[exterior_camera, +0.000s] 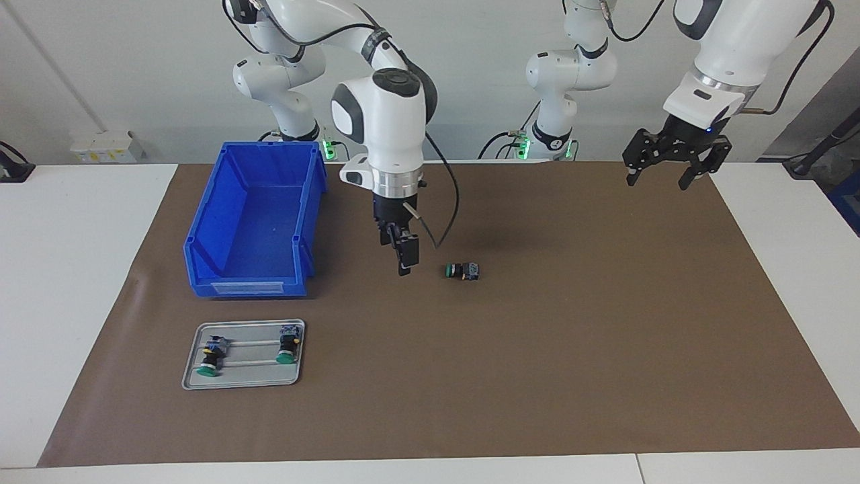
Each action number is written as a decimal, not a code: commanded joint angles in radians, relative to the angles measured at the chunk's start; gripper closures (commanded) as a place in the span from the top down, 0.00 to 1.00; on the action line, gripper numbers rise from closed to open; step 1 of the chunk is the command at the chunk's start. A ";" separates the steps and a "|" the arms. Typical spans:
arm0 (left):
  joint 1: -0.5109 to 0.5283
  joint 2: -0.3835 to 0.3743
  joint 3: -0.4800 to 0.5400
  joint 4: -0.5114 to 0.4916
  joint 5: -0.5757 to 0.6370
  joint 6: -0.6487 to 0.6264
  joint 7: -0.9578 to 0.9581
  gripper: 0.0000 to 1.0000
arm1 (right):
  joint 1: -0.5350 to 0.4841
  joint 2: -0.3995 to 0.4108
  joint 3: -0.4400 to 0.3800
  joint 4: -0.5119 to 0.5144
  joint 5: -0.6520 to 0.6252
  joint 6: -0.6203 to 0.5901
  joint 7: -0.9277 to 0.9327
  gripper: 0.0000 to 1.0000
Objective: Place and press button with both arms
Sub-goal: 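Release the button and withdraw the right gripper while the left gripper approaches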
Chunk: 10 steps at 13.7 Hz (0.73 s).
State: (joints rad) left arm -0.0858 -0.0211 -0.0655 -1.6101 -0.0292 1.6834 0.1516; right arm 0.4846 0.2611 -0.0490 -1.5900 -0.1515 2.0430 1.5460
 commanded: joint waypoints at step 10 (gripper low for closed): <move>-0.254 -0.071 0.012 -0.381 -0.018 0.358 0.560 1.00 | -0.409 -0.261 0.003 -0.004 0.115 -0.378 -1.244 1.00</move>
State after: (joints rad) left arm -0.2944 -0.0955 -0.0710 -1.9447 -0.0371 1.9852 0.6414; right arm 0.1235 0.0355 -0.0516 -1.5904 -0.0554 1.7108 0.4834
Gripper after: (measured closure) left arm 0.000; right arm 0.000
